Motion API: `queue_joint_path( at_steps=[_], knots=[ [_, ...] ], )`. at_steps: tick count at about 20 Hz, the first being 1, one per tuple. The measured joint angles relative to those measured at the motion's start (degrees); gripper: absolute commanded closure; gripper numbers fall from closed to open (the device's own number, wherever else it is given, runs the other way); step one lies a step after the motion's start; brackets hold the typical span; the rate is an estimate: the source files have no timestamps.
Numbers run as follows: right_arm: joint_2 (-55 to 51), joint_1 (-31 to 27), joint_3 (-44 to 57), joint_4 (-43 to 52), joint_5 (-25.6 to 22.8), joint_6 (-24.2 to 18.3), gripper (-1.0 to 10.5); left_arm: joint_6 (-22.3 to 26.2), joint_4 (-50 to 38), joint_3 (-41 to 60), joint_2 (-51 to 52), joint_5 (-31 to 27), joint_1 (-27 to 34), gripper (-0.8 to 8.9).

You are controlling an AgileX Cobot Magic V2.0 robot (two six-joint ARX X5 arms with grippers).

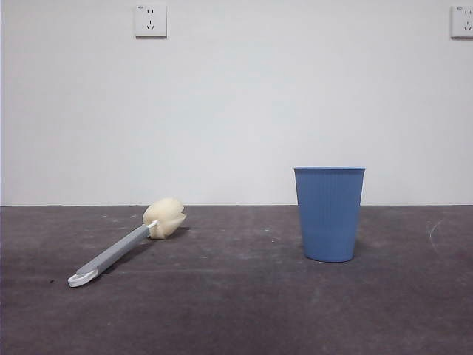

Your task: Pick up the cup brush,pick up the cup,insert the brush into the cup,clean the cup,put the cup brush back,put the cup back to the fixed position on the table

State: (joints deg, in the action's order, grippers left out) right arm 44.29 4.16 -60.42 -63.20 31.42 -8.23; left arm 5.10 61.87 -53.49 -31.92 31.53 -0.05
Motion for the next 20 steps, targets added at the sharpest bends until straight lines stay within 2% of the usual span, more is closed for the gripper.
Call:
queue_joint_path(
  at_steps=[5,10,15,20],
  knots=[
    [0.0,0.0,0.0,-0.02,0.0,1.18,4.1,-0.2,-3.8,-0.04,-3.34,1.7,-1.01,2.79],
    [1.4,0.0,0.0,-0.09,0.09,2.89,4.1,-1.38,-9.35,-0.07,-10.05,0.5,-5.4,2.79],
    [2.64,0.0,0.0,0.22,0.09,2.95,4.1,-4.35,-14.84,-0.09,-21.44,-10.56,-15.39,2.79],
    [3.43,0.0,0.0,1.09,0.09,3.78,4.1,-8.9,-24.09,-0.09,-33.7,-25.35,-26.36,2.81]
  ],
)
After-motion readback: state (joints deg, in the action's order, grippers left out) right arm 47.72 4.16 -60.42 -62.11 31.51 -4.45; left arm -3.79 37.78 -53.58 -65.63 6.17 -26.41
